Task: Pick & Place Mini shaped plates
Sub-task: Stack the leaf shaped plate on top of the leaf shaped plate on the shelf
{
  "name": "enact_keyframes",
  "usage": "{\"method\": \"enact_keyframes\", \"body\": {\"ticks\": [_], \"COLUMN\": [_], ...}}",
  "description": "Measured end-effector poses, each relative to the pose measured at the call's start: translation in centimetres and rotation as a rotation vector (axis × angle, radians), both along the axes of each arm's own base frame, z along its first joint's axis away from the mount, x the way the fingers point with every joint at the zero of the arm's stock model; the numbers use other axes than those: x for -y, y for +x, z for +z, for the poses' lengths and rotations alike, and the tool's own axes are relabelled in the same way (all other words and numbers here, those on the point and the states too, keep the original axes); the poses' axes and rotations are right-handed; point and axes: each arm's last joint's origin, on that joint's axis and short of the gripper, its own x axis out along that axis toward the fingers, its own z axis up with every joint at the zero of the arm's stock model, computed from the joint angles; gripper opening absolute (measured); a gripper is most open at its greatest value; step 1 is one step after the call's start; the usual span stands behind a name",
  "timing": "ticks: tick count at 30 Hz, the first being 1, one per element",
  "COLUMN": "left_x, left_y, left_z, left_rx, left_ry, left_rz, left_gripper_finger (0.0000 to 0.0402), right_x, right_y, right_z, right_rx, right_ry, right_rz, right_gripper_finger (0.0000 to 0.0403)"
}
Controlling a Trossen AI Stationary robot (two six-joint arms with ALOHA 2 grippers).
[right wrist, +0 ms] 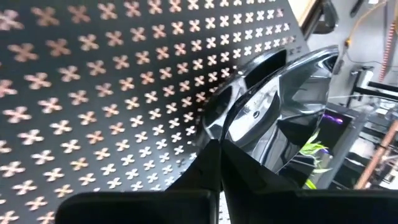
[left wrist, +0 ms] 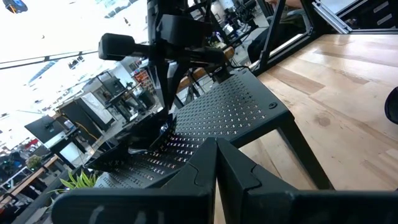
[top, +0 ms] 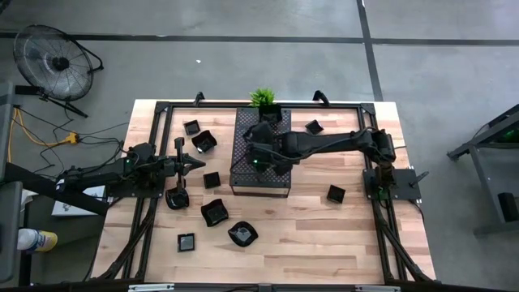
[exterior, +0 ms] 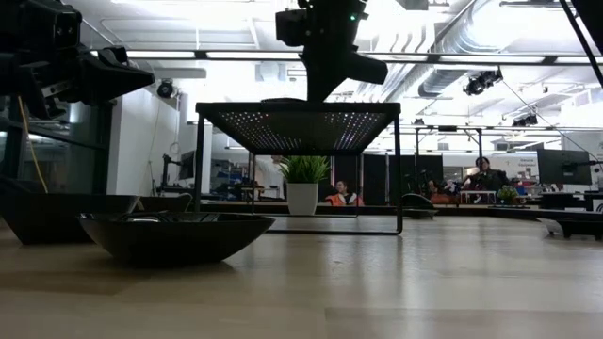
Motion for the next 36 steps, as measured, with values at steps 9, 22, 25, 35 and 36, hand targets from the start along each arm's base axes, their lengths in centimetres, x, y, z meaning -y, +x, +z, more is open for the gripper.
{"method": "enact_keyframes", "body": {"ticks": [9, 22, 25, 35, 36], "left_x": [0.0, 0.0, 0.0, 0.0, 0.0], "left_y": [0.0, 0.0, 0.0, 0.0, 0.0], "left_z": [0.0, 0.0, 0.0, 0.01, 0.0], "left_rx": [0.0, 0.0, 0.0, 0.0, 0.0], "left_ry": [0.0, 0.0, 0.0, 0.0, 0.0], "left_rz": [0.0, 0.0, 0.0, 0.0, 0.0], "left_gripper_finger": [0.0001, 0.0001, 0.0001, 0.0001, 0.0001], "right_x": [0.01, 0.09, 0.09, 0.05, 0.05], "right_y": [-0.12, -0.13, -0.12, -0.25, -0.29], "right_z": [-0.07, -0.02, -0.02, 0.47, 0.54], "right_rx": [-0.02, -0.015, -0.013, 0.016, 0.021], "right_ry": [0.01, -0.006, -0.006, -0.012, -0.017], "right_rz": [0.011, -0.001, -0.003, -0.018, -0.024], "right_gripper_finger": [0.0004, 0.0061, 0.0071, 0.009, 0.0091]}}
